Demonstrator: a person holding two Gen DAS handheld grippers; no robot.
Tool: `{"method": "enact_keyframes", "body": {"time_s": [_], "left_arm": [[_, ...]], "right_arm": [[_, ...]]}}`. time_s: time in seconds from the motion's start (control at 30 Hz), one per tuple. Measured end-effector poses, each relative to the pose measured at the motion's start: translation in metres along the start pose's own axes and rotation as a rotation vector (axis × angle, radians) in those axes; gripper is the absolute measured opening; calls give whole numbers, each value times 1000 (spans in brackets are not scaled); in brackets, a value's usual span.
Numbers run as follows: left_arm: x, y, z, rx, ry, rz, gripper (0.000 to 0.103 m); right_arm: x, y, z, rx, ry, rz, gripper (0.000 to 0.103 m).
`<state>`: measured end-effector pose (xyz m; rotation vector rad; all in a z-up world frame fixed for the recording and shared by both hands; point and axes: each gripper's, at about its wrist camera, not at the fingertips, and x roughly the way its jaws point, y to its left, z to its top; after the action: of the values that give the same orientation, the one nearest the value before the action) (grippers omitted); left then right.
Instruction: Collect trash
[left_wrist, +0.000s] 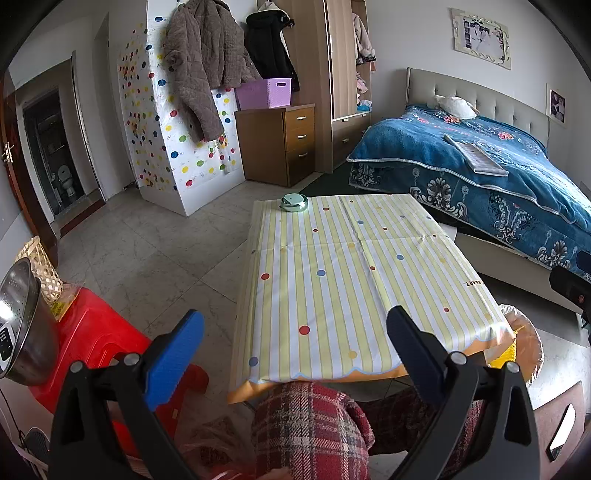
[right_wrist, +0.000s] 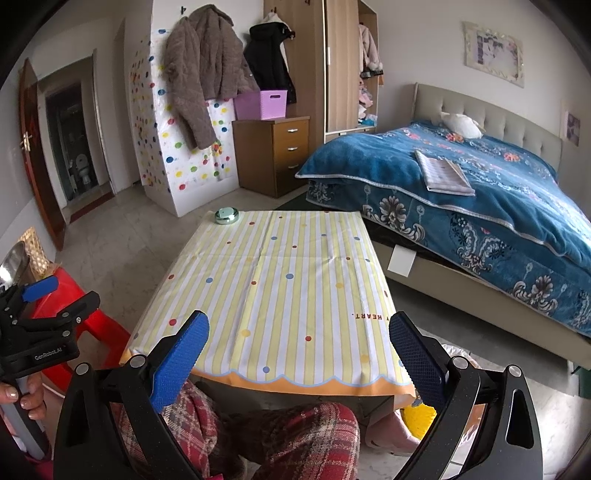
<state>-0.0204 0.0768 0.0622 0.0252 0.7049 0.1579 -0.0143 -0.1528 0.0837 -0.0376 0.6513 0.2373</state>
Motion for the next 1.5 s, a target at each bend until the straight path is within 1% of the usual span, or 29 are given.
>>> {"method": "enact_keyframes", "body": {"time_s": [1.1, 1.23, 1.33, 1.43, 1.5], "left_arm": [[0, 0, -1, 4, 1, 0, 96], [0, -2, -2, 10, -3, 6, 96], [-1, -4, -4, 30, -32, 13, 96], [7, -9, -4, 51, -27, -12, 96], [27, -13, -3, 51, -1, -33, 96]], "right_arm": [[0, -2, -1, -3, 2, -1, 97], [0, 0, 0, -3, 3, 0, 97], [1, -3, -2, 0, 6, 1, 97], [4, -15, -11, 20, 7, 21, 97], [8, -23, -16, 33, 7, 24, 97]]}}
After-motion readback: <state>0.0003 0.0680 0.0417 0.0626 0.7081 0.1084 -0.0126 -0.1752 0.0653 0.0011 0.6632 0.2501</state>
